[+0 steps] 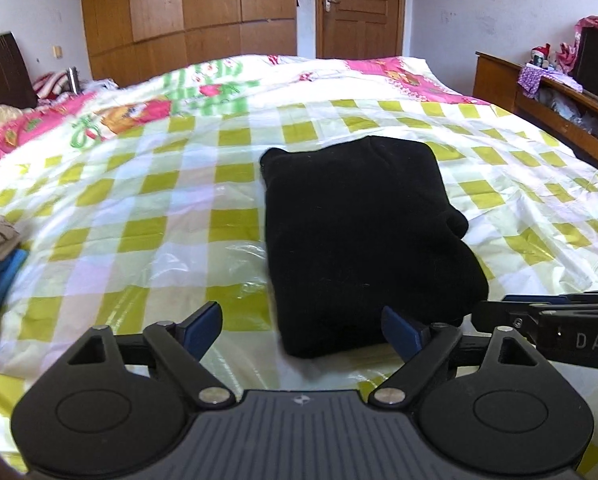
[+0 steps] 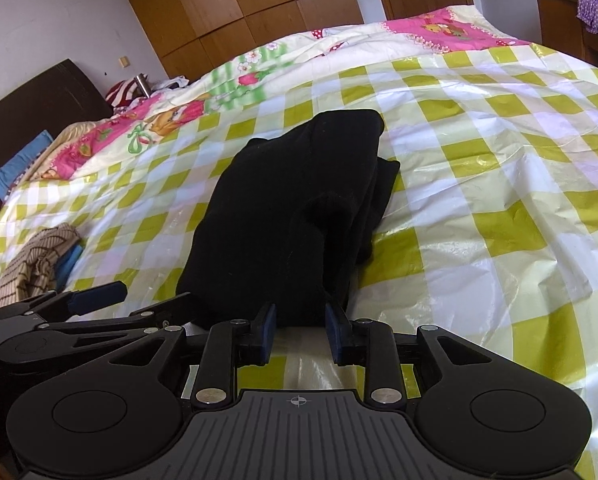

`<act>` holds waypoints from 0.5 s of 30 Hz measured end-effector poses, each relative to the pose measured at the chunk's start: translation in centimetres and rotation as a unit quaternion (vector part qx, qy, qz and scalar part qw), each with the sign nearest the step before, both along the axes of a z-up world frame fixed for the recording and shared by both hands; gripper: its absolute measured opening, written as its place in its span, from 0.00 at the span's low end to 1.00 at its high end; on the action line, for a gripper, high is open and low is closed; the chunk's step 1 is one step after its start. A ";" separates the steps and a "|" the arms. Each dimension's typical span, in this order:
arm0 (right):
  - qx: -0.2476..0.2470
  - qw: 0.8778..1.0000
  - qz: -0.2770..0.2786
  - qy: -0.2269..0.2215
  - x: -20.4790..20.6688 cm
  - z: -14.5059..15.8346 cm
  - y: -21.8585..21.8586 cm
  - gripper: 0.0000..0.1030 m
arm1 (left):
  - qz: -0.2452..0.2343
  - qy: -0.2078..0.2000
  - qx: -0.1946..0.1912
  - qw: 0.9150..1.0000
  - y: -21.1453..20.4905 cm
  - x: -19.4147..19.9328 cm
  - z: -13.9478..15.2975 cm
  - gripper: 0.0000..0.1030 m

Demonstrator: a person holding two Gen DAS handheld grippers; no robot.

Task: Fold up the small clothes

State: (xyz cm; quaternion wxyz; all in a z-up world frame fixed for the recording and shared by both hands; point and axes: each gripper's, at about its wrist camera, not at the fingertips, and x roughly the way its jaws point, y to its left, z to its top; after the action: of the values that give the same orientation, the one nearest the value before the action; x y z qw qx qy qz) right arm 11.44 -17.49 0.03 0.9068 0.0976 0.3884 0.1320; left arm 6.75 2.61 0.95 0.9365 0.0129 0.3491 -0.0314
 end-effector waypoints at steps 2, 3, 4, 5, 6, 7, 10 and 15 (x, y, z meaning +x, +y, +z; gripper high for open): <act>-0.007 1.000 0.001 -0.003 -0.4 0.0 0.2 0.30 | 0.004 -0.007 0.013 1.000 -0.2 -0.4 0.0 1.00; -0.007 1.000 0.002 -0.002 -0.6 -0.1 0.3 0.30 | 0.005 -0.011 0.018 1.000 -0.2 -0.6 0.0 1.00; -0.006 1.000 0.001 -0.003 -0.7 -0.1 0.3 0.30 | 0.008 -0.014 0.022 1.000 -0.2 -0.8 0.0 1.00; -0.006 1.000 0.001 -0.004 -0.9 -0.2 0.3 0.30 | 0.009 -0.017 0.024 1.000 -0.2 -1.0 0.0 1.00; -0.007 1.000 0.001 -0.003 -1.0 -0.2 0.3 0.30 | 0.010 -0.019 0.025 0.999 -0.2 -1.2 0.0 1.00; -0.007 1.000 0.001 -0.002 -1.1 -0.2 0.4 0.30 | 0.013 -0.021 0.026 0.999 -0.2 -1.3 0.0 1.00; -0.009 1.000 0.001 -0.004 -1.4 -0.3 0.5 0.30 | 0.015 -0.022 0.021 0.999 0.0 -1.7 0.0 1.00; -0.013 1.000 0.003 -0.001 -1.7 -0.7 0.7 0.30 | 0.024 -0.006 0.014 1.000 0.4 -1.8 -0.8 1.00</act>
State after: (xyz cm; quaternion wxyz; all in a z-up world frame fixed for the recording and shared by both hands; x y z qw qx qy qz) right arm 9.76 -16.74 -0.67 0.9081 0.0844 0.3891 0.1298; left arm 4.94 3.04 0.17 0.9387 0.0173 0.3442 -0.0039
